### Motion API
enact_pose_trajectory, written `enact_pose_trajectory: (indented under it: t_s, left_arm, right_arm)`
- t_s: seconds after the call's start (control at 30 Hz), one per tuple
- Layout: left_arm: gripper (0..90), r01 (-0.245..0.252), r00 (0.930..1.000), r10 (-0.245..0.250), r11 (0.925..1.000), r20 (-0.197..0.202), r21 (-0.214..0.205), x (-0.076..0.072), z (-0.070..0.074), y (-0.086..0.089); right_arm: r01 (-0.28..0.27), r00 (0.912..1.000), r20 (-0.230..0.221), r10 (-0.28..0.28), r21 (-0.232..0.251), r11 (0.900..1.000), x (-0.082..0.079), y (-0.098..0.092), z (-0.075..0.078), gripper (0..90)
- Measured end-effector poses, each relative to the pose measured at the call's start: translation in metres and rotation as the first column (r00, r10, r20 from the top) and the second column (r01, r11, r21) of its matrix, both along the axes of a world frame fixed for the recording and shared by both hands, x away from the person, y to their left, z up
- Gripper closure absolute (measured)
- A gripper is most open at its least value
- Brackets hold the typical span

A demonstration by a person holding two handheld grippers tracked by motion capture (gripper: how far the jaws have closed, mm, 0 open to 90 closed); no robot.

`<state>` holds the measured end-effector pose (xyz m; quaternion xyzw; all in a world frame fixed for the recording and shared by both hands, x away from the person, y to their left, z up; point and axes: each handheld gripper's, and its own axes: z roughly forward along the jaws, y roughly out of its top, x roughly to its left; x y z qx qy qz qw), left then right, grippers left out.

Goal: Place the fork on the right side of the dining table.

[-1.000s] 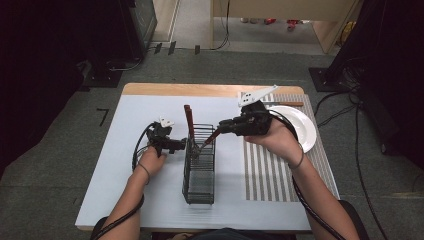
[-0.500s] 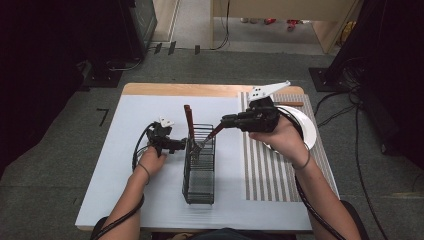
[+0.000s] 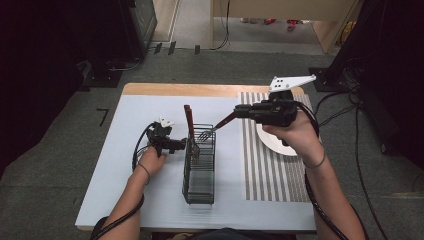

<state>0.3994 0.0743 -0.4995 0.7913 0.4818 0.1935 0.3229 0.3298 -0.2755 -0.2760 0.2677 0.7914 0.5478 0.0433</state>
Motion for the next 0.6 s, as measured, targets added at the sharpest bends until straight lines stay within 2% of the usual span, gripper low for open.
enact_pose_trajectory:
  t_s: [0.37, 0.6]
  left_arm:
    - [0.0, 0.000, 1.0000, 0.000, 1.0000, 0.000, 0.000, 0.000, 0.000, 0.000]
    - [0.0, 0.000, 1.0000, 0.000, 1.0000, 0.000, 0.000, 0.000, 0.000, 0.000]
  right_arm:
    - [0.062, 0.9975, 0.030, -0.064, 0.044, 0.9971, -0.011, -0.034, 0.018, 81.6]
    - [0.123, 0.9916, 0.032, -0.125, 0.073, 0.9897, -0.024, -0.061, 0.024, 81.6]
